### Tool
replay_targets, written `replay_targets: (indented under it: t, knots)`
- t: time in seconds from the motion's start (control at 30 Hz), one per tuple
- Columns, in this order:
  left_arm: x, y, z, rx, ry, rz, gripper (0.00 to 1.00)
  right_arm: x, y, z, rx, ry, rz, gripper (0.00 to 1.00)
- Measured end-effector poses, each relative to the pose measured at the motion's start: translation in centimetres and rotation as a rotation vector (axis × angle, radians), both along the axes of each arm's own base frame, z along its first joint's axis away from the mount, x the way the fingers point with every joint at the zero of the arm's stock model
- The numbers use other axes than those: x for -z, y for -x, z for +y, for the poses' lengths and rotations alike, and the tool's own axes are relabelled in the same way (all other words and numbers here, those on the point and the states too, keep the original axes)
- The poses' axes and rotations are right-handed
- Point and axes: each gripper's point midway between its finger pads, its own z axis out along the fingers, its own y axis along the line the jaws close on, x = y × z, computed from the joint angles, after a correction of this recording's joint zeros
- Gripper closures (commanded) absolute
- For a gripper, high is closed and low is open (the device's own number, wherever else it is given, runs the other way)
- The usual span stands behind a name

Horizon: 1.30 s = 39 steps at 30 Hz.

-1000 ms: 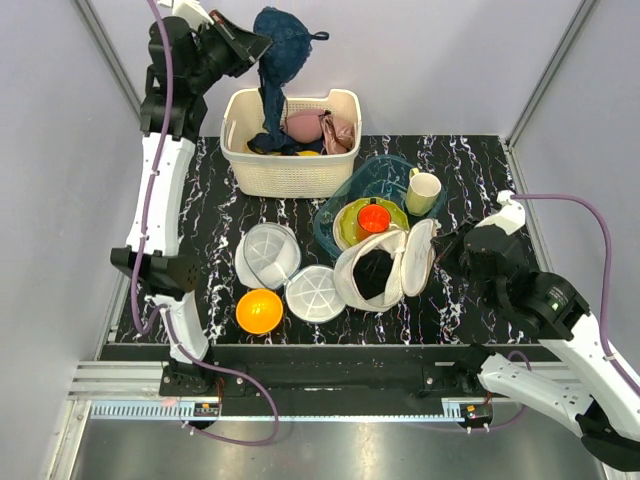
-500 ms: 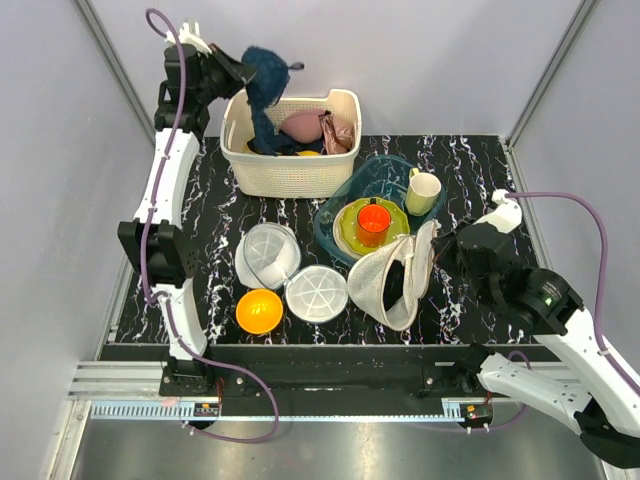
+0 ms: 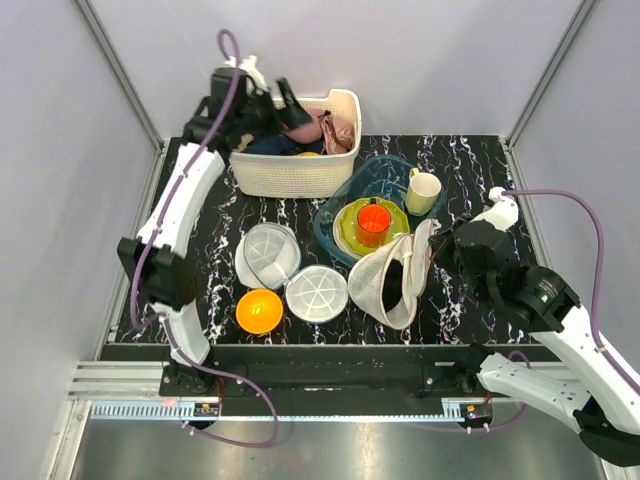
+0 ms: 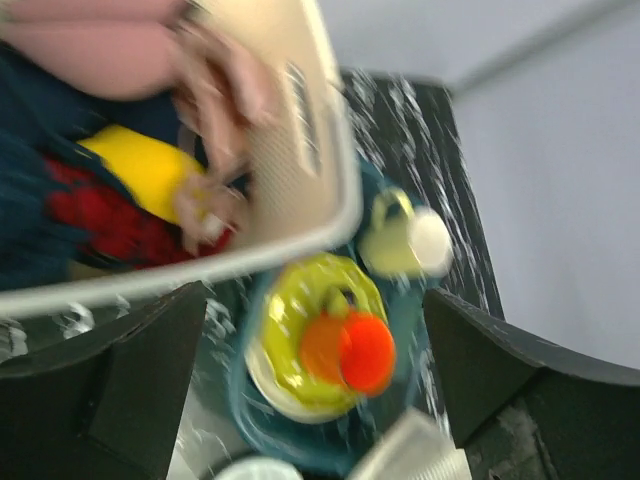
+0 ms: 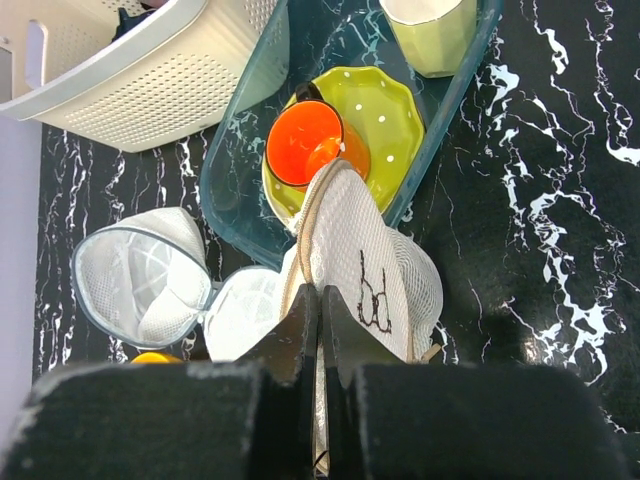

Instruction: Unzip the laundry bag and remove the bra

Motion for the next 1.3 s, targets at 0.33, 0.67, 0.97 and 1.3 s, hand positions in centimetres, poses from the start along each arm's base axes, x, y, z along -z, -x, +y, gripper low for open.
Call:
replay_targets:
  t: [0.33, 0.67, 0.97, 1.3]
  knots:
    - [-2.4, 23.4, -18.2, 0.672, 0.073, 0.005, 0.21, -1.6, 0.1, 0.4, -0.034, -0.018, -0.03, 1.0]
    - [3.4, 29.1, -21.1, 0.785, 0.044, 0.165, 0.21, -4.0, 5.4, -6.6, 0.083, -0.09, -0.085, 1.0]
    - [2.9, 31.3, -24.4, 0.874, 0.046, 0.151, 0.23, -0.9, 6.3, -8.4, 0.147, -0.031, -0.014, 1.0]
    - [9.6, 34.4, -30.5, 1.011, 0.074, 0.341, 0.34, 1.0, 4.8, -6.8, 0.139, 0.016, 0.031, 1.0]
